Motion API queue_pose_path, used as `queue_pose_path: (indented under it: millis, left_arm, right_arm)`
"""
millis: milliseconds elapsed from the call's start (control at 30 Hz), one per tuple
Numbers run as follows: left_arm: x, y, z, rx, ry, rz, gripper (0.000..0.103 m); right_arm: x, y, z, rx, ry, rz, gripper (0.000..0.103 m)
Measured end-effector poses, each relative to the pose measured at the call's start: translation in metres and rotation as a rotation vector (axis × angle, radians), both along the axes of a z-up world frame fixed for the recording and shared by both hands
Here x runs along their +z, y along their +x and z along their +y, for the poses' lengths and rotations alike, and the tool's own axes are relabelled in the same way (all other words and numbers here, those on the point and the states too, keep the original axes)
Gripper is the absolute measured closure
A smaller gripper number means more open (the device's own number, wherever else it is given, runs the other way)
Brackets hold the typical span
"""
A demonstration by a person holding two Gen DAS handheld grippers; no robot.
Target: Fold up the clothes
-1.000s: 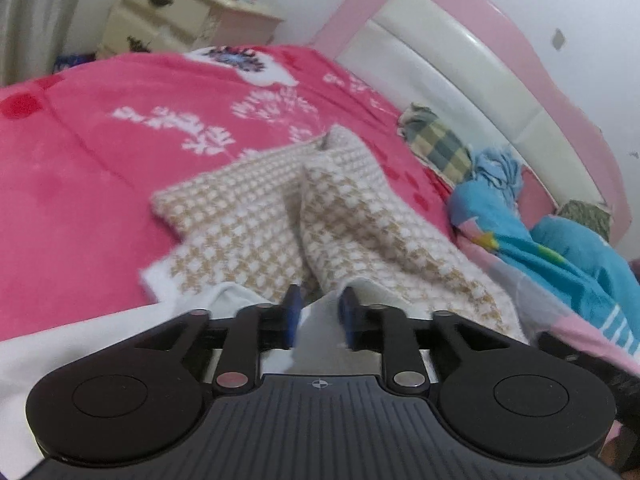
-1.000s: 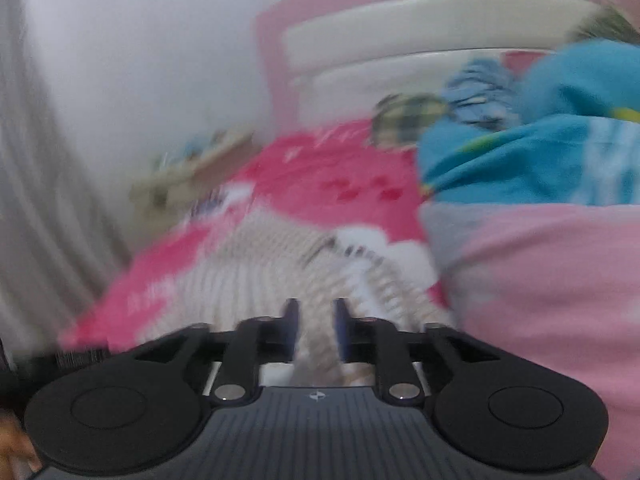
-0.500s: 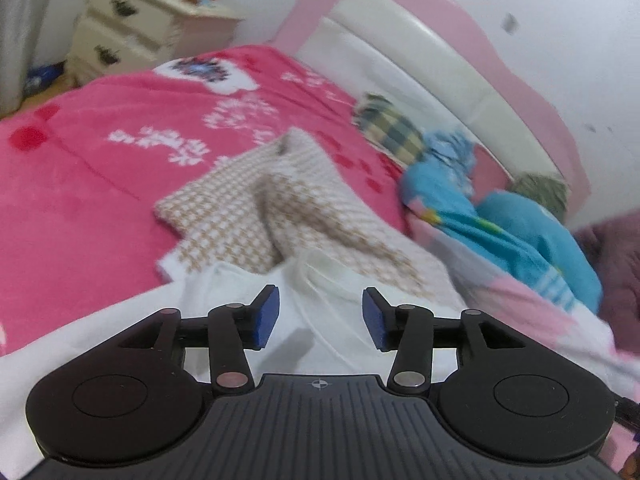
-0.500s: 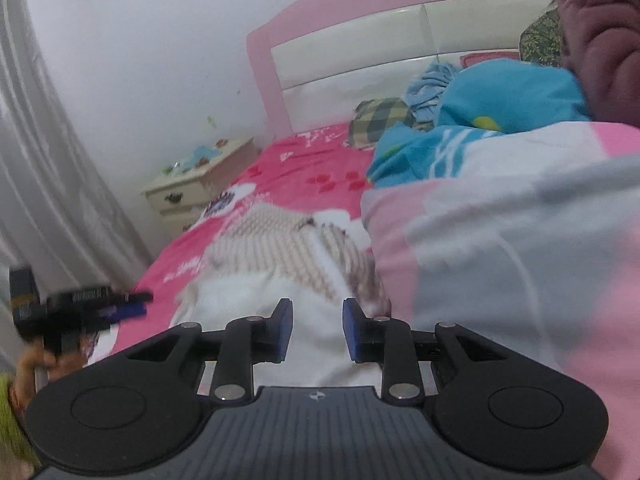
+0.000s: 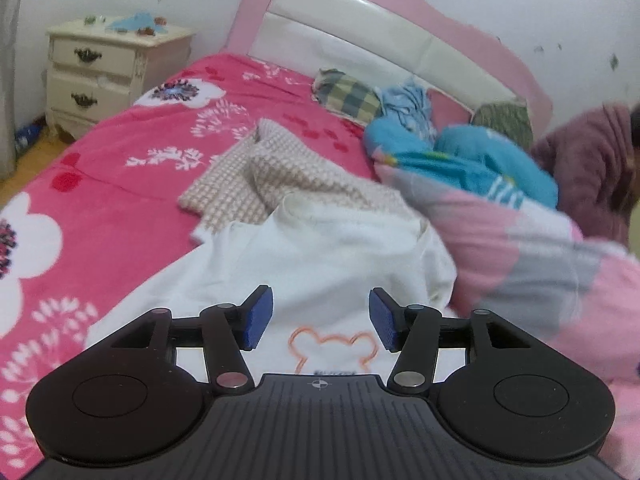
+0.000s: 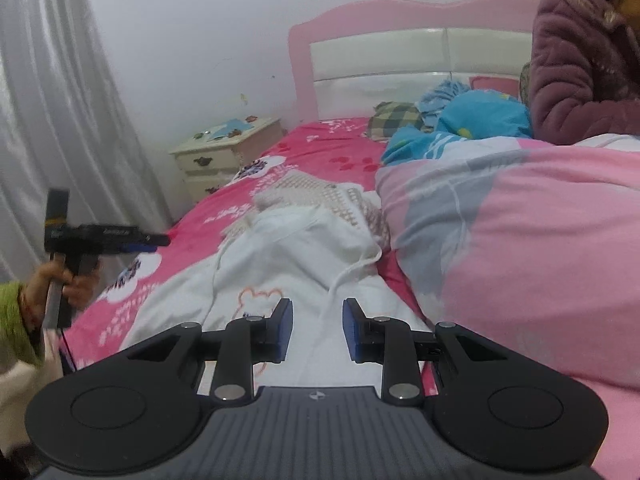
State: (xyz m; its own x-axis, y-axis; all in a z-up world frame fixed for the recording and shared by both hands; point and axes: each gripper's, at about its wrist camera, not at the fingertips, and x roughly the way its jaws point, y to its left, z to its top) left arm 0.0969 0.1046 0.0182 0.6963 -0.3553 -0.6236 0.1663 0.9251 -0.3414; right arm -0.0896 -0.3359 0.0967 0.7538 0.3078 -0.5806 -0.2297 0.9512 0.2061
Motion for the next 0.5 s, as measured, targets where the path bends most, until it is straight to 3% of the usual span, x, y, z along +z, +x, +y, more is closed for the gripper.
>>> queue_pose_path:
  millis: [100, 200, 333, 400, 500]
  left_arm:
    - [-0.002, -0.007, -0.002, 0.005, 0.088, -0.027, 0.045]
    - [-0.004, 0.001, 0.008, 0.048, 0.114, -0.046, 0.044]
    - [-0.007, 0.030, 0.017, 0.080, 0.203, -0.099, 0.039]
    - [-0.013, 0.058, 0.023, 0.121, 0.162, -0.040, 0.039]
    - [-0.025, 0.101, 0.029, 0.179, -0.020, 0.058, 0.039]
  right_arm:
    - [-0.022, 0.001, 0.000, -0.036, 0.025, 0.038, 0.071]
    - [-0.042, 0.021, 0.001, -0.054, 0.088, 0.069, 0.071]
    - [-0.052, 0.067, 0.024, 0.021, 0.012, 0.029, 0.070]
    - [-0.058, 0.104, 0.034, 0.021, 0.043, 0.043, 0.064]
    - [-0.069, 0.164, 0.052, 0.030, 0.095, 0.061, 0.063]
